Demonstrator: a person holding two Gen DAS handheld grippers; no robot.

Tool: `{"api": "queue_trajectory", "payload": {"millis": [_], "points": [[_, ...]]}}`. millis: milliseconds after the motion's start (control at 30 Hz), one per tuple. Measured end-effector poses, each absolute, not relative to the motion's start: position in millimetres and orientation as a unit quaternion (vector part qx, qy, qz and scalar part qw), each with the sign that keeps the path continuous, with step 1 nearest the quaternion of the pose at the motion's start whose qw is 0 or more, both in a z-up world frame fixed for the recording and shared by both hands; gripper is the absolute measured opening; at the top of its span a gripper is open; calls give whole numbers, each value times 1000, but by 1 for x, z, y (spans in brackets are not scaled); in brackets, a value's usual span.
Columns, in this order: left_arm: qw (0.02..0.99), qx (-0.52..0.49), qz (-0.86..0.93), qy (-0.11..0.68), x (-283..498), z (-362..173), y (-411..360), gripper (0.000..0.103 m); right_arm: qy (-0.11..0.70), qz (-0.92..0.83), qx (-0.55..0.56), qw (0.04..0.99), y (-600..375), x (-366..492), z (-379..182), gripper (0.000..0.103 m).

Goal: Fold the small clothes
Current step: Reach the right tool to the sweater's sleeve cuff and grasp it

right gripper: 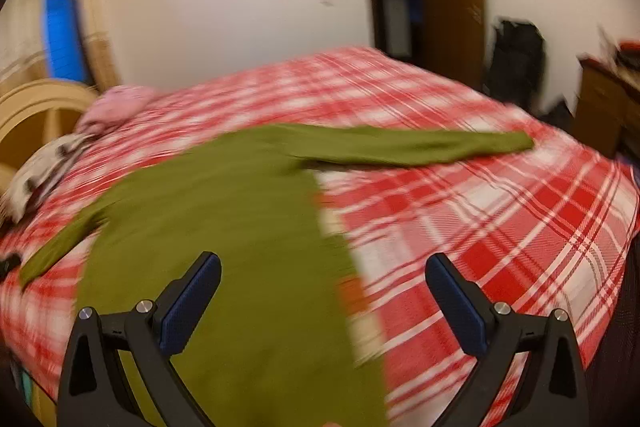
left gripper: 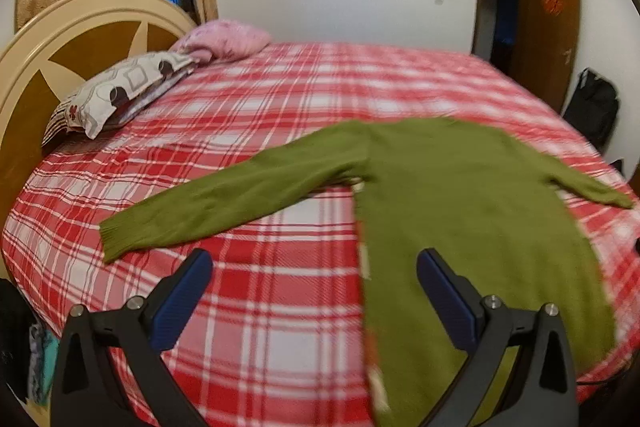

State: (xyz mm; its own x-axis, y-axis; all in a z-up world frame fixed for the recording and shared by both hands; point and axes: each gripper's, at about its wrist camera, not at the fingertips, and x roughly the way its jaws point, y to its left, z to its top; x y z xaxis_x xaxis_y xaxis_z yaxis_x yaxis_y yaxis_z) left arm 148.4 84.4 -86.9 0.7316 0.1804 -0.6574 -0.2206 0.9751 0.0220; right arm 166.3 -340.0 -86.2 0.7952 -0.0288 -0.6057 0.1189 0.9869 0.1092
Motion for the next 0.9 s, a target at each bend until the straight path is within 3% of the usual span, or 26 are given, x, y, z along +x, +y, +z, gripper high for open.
{"api": "queue_trajectory", "payload": {"millis": [200,267,367,500,900], "points": [[925,2,123,359,208,-118,84,103,343,-129,135,921,-431,235,-95,99],[927,15,132,350,224,-121,83,103,345,-147,156,914,-459,252,-93,86],[929,13,137,343,243,-125,87,103,348,-189,200,896,-508,274,-91,82],[927,16,145,344,266,-135,96,103,352,-240,240,872,-565,297,-93,68],[910,-30,183,371,301,-163,136,103,374,-294,254,842,-626,348,-109,61]]}}
